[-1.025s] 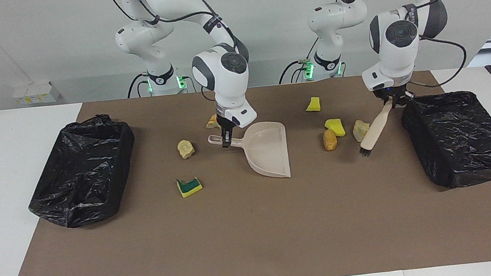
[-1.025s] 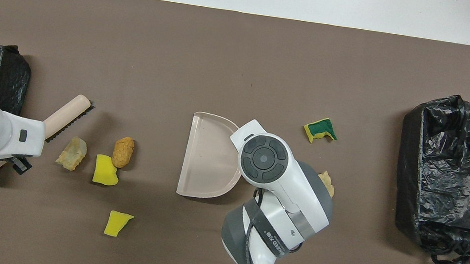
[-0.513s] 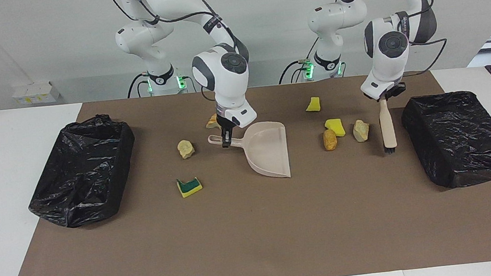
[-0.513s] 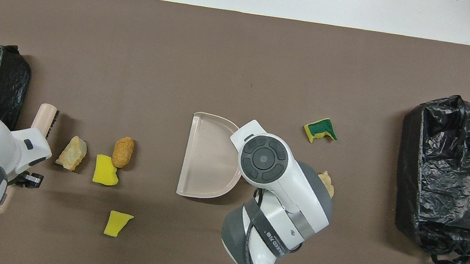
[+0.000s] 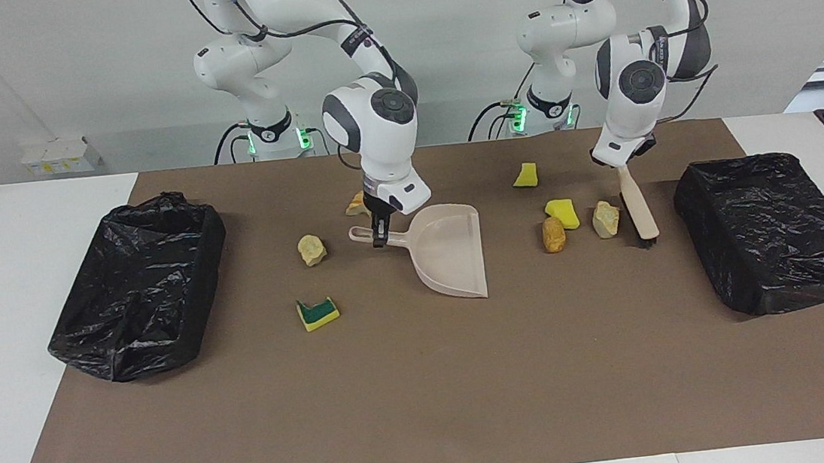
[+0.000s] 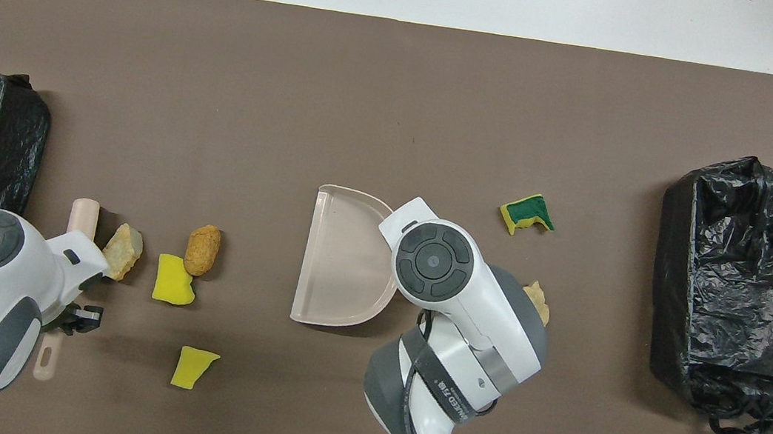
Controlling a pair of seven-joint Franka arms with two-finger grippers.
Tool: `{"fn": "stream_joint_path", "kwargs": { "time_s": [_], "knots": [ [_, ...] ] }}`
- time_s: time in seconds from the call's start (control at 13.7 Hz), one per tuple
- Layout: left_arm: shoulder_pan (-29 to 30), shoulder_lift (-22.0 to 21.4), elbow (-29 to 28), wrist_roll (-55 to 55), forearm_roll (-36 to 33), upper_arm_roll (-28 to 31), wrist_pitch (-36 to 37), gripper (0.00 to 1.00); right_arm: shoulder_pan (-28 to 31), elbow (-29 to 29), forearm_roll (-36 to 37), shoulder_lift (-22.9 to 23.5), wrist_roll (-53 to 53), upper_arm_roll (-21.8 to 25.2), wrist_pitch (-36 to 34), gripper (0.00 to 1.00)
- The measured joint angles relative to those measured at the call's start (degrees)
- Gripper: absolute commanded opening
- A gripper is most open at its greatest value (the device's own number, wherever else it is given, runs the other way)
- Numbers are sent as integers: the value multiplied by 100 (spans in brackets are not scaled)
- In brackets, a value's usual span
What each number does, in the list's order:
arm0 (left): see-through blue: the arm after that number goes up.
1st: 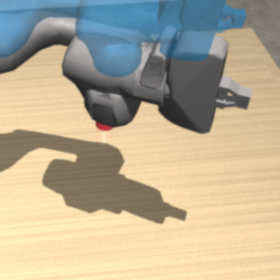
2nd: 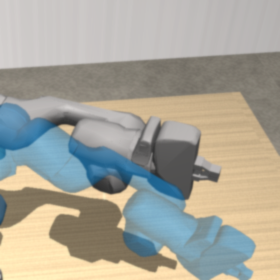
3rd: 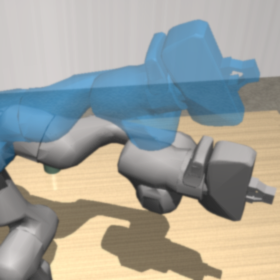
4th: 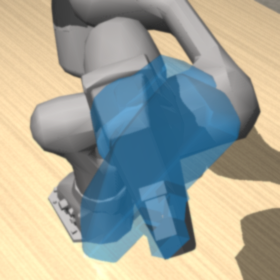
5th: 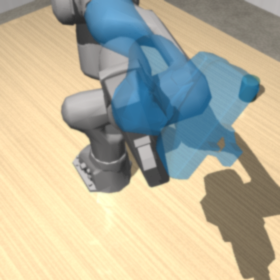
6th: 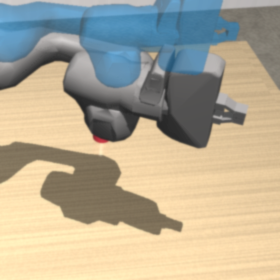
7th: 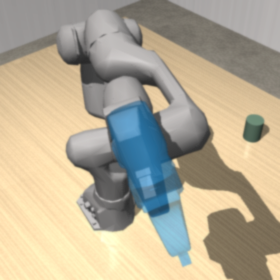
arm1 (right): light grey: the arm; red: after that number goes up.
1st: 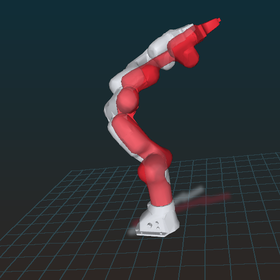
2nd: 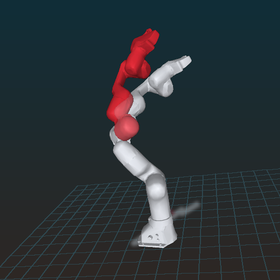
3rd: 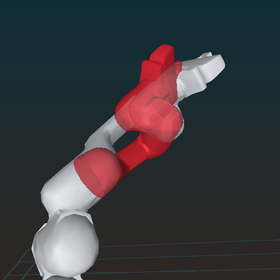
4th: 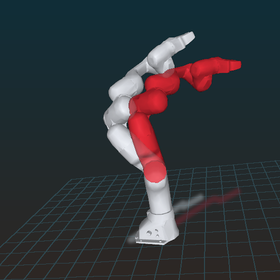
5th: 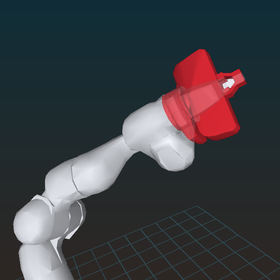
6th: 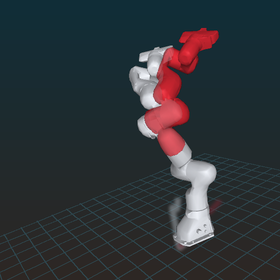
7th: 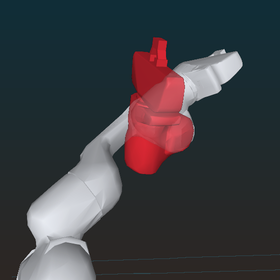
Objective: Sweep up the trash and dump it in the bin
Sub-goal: 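Sweep the bread and sponge pieces into the dustpan with the left gripper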
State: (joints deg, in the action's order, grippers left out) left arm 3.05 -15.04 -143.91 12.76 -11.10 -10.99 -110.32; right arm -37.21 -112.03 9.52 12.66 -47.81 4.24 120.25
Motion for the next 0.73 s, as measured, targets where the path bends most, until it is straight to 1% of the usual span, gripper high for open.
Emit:
{"fn": "stream_joint_path", "kwargs": {
  "time_s": [0.15, 0.22, 0.44, 0.73],
  "knots": [
    [-381, 3, -23, 397, 280, -11, -8, 0, -1, -1, 0, 0, 0, 0, -3, 0],
    [-587, 9, -30, 556, 540, -22, -44, 0, -1, -1, 0, 0, 0, 0, -5, 0],
    [-1003, 76, -35, 655, 1142, -41, -450, 0, -2, -6, 0, 0, 0, 0, -10, 0],
    [-1623, 319, -13, 749, 1766, -43, -912, 0, -2, -8, 0, 0, 0, 0, -11, 0]
  ]
}}
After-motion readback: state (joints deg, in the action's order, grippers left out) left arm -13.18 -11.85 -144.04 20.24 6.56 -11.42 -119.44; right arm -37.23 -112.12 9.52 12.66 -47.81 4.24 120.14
